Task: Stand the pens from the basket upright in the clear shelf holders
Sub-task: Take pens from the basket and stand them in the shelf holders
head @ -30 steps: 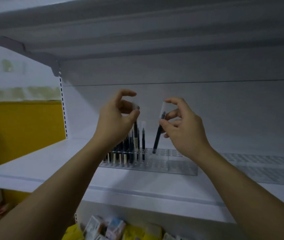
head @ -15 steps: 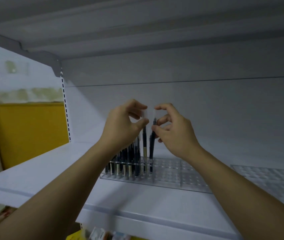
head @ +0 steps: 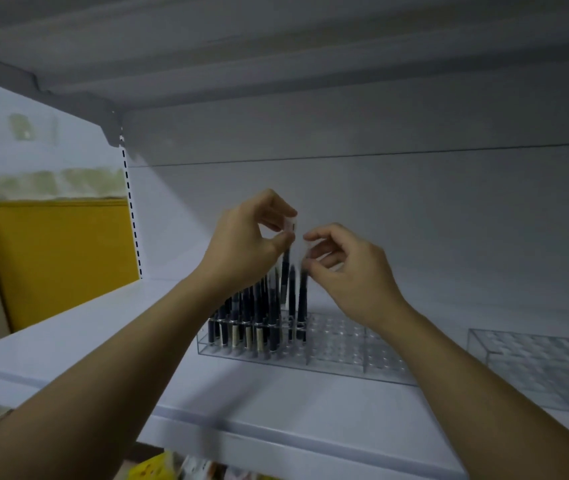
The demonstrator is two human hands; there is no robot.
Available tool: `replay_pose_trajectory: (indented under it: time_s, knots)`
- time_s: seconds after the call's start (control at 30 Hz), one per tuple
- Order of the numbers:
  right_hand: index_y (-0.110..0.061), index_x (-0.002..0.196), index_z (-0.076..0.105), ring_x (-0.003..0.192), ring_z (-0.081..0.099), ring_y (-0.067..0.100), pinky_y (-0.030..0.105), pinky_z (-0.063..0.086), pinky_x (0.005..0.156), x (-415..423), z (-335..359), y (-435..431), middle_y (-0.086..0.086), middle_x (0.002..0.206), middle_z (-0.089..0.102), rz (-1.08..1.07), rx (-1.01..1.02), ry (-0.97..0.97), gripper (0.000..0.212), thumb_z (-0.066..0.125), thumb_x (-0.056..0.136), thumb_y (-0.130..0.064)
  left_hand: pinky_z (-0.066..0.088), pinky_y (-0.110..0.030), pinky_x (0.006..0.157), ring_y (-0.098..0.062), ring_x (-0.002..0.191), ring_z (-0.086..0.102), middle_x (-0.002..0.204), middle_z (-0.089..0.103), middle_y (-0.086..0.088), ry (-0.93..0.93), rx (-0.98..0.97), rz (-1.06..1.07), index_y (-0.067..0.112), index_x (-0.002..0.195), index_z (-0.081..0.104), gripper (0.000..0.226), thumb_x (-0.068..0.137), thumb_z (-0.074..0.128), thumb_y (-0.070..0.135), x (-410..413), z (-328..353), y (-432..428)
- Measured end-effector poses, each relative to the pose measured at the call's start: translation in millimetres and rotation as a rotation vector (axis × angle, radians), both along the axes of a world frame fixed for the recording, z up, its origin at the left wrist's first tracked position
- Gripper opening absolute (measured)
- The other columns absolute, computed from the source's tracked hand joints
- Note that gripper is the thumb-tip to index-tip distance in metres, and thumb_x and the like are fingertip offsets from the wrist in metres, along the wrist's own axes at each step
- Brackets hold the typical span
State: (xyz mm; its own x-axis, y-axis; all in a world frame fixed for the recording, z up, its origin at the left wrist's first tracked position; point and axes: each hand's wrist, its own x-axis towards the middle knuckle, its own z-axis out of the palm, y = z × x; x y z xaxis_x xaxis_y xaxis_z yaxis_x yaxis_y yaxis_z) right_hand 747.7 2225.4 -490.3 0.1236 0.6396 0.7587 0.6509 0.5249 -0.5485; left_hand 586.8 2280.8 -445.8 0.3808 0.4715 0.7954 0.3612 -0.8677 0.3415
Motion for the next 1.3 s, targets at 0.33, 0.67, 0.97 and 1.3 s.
replay_pose_trajectory:
  time_s: [0.33,0.67,0.97,1.3]
  knots:
    - [-0.032,0.109,0.059,0.073,0.061,-0.003,0.007,0.049,0.066,1,-7,-1,-0.017,0.081,0.062,-0.039,0.028,-0.054,0.03,0.071,0.085,-0.017,0.043,0.0,0.073,0.012,0.083,0.062,0.083,0.065,0.023,-0.13,0.032,-0.009,0.037,0.085,0.059,0.014,0.086,0.069,0.028,-6,-2,-5]
    - [-0.032,0.111,0.059,0.072,0.061,-0.002,0.012,0.051,0.068,3,-10,0,-0.016,0.083,0.062,-0.044,0.028,-0.023,0.03,0.07,0.086,-0.02,0.043,-0.001,0.072,0.009,0.083,0.061,0.083,0.064,0.022,-0.092,0.067,-0.028,0.025,0.088,0.063,0.008,0.086,0.07,0.023,0,-6,-6]
    - [-0.033,0.111,0.058,0.069,0.062,-0.001,0.015,0.054,0.064,5,-12,0,-0.016,0.083,0.062,-0.049,0.012,-0.011,0.03,0.07,0.087,-0.02,0.04,0.003,0.071,0.011,0.086,0.061,0.085,0.064,0.023,-0.088,0.065,0.0,0.037,0.085,0.058,0.016,0.087,0.069,0.026,-7,2,-9]
    - [-0.032,0.113,0.058,0.066,0.064,0.003,0.024,0.058,0.068,6,-12,-2,-0.015,0.085,0.063,-0.049,-0.005,0.003,0.032,0.069,0.087,-0.017,0.049,-0.017,0.083,0.001,0.089,0.064,0.091,0.067,0.016,-0.183,0.023,0.013,0.021,0.09,0.064,0.006,0.087,0.069,0.021,-5,-6,-11]
